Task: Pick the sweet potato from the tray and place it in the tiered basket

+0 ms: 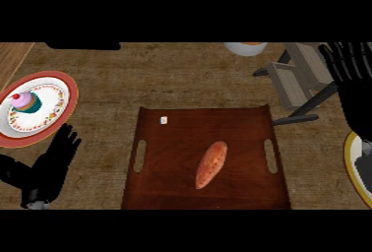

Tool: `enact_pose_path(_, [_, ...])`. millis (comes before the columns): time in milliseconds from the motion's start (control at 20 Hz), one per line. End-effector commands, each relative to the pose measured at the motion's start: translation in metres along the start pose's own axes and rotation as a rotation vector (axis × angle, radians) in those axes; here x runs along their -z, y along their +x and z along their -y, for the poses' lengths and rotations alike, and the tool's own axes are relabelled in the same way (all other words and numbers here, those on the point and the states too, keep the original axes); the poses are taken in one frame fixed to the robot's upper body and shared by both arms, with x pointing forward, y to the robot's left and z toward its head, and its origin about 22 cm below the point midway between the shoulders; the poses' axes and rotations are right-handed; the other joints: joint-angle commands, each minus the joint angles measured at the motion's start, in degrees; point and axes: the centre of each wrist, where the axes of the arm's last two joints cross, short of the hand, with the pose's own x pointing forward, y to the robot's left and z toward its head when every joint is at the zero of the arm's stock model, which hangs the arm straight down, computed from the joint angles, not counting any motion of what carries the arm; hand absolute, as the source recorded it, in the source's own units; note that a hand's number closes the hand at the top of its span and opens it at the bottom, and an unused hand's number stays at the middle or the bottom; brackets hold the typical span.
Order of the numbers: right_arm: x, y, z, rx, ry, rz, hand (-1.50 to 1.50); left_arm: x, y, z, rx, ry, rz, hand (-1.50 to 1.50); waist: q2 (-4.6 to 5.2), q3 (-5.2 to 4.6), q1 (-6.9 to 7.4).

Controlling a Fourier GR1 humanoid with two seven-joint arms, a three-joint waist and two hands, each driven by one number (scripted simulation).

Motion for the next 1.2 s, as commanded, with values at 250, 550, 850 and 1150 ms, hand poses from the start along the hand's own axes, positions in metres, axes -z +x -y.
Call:
enact_pose_path(250, [-0.035, -0.008, -0.016, 0.199, -0.266, 0.036, 1.5, 0.019, 0.063, 0.061, 0.254, -0.033, 0.444, 0.0, -0.89, 1.54, -3.8])
enact_pose_path(550, [-0.082, -0.049, -0.077, 0.591, -0.263, -0.143, -1.5, 0.016, 0.05, 0.097, 0.258, -0.107, 0.382, 0.0, -0.44, 1.56, -2.95])
enact_pose_path(850, [-0.138, 0.0, -0.052, 0.324, -0.06, -0.06, -1.5, 0.016, 0.049, 0.108, 0.276, -0.105, 0.372, 0.0, -0.58, 1.29, -2.12])
enact_pose_path(1150, [-0.139, 0.038, -0.014, -0.255, 0.178, -0.241, -1.5, 0.017, 0.052, 0.107, 0.283, -0.074, 0.388, 0.0, -1.09, 0.8, -3.55])
